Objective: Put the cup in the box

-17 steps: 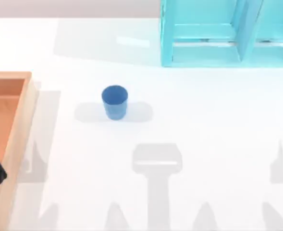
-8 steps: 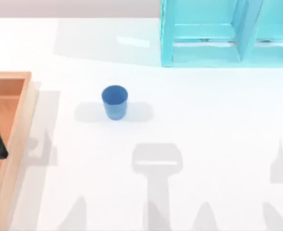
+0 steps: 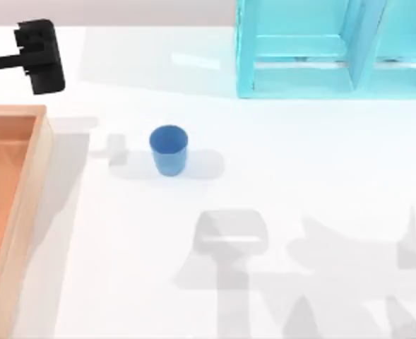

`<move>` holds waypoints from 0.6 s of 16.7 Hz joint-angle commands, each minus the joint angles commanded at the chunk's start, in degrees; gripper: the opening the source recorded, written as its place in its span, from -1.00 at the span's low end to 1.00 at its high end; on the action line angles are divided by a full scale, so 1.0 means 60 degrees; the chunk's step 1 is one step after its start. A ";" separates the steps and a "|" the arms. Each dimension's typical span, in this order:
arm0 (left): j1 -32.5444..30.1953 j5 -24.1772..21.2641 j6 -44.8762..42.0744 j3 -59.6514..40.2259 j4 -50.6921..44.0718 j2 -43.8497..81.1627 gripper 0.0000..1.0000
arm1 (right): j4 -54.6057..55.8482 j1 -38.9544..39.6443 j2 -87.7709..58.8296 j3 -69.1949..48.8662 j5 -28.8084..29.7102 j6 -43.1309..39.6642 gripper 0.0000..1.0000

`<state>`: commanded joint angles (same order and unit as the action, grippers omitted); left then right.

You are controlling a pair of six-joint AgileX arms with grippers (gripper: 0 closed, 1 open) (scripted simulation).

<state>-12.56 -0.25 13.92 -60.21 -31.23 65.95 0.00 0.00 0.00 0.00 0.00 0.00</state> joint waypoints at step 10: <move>-0.1947 0.0343 0.1796 -0.8230 -0.5162 0.8093 1.00 | 0.0000 0.0000 0.0000 0.0000 0.0000 0.0000 1.00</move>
<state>-24.25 1.81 24.69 -109.59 -62.20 114.50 0.00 0.00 0.00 0.00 0.00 0.00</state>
